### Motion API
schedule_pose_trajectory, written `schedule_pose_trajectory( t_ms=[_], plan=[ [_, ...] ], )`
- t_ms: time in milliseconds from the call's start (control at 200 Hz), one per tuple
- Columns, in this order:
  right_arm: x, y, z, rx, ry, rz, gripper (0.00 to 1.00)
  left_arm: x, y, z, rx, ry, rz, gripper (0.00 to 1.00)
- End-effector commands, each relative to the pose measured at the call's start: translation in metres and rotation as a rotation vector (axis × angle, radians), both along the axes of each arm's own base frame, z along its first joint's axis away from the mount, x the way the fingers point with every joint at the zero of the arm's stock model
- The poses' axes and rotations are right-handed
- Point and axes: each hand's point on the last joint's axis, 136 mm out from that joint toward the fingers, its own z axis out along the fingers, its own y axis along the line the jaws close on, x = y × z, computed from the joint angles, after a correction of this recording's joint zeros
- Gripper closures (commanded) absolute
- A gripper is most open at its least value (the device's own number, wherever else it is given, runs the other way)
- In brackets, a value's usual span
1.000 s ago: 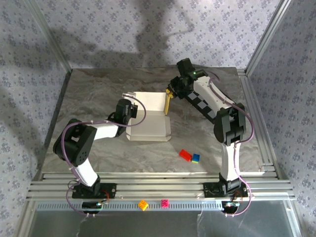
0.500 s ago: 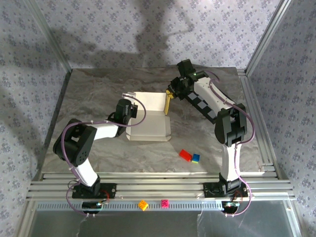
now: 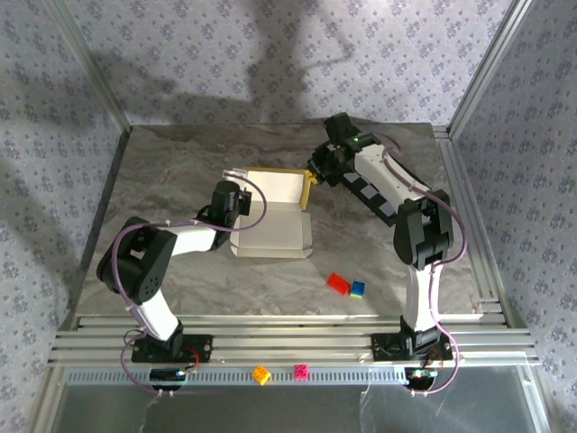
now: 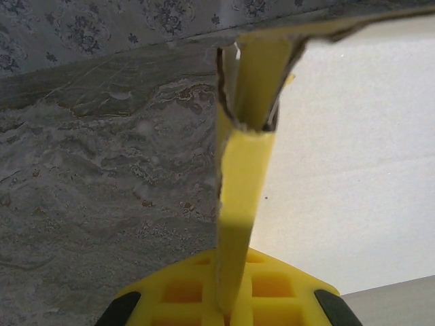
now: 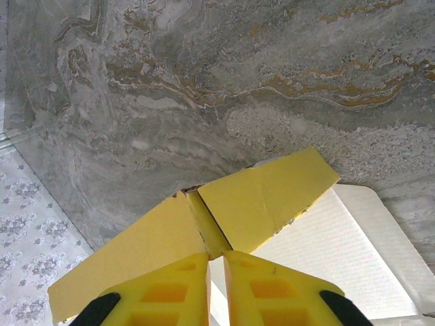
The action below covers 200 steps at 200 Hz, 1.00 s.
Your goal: Fold the paper box
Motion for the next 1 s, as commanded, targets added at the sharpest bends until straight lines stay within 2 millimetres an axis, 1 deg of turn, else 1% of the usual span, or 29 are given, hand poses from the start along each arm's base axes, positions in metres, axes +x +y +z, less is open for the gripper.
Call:
schedule_pose_trajectory(
  t_ms=[0,105,180,285,375,420,475,575,635,770,875,994],
  plan=[
    [-0.024,-0.026,-0.038,-0.128,0.136,-0.029,0.82,0.000,0.010,-0.001,0.008,0.000,0.037,1.00],
    [-0.020,-0.023,-0.024,-0.109,0.102,-0.033,0.80,0.000,0.010,-0.002,0.012,0.004,0.035,1.00],
    [-0.014,-0.019,-0.007,-0.096,0.050,-0.032,0.77,0.000,0.010,-0.002,0.014,0.004,0.033,1.00],
    [-0.007,-0.014,0.015,-0.089,-0.024,-0.015,0.67,-0.001,0.009,-0.004,0.021,0.008,0.025,1.00],
    [-0.005,-0.015,0.025,-0.099,-0.065,0.000,0.58,-0.001,0.009,-0.004,0.022,0.008,0.024,1.00],
    [-0.005,-0.018,0.025,-0.100,-0.071,0.005,0.56,-0.001,0.009,-0.003,0.025,0.006,0.022,1.00],
    [-0.005,-0.018,0.022,-0.079,-0.081,0.010,0.56,-0.001,0.009,-0.004,0.028,0.007,0.021,1.00],
    [-0.003,-0.017,0.024,-0.040,-0.114,0.014,0.55,-0.001,0.009,-0.004,0.031,0.008,0.019,1.00],
    [-0.002,-0.017,0.019,-0.032,-0.105,0.022,0.55,-0.001,0.009,-0.004,0.032,0.009,0.016,1.00],
    [0.005,-0.004,0.008,0.028,-0.083,0.034,0.55,-0.001,0.009,-0.004,0.031,0.011,0.017,1.00],
    [0.007,0.006,0.009,0.047,-0.087,0.039,0.55,0.000,0.008,-0.005,0.032,0.013,0.016,1.00],
    [0.007,0.012,0.010,0.051,-0.090,0.047,0.56,0.000,0.008,-0.004,0.031,0.013,0.019,1.00]
  ],
)
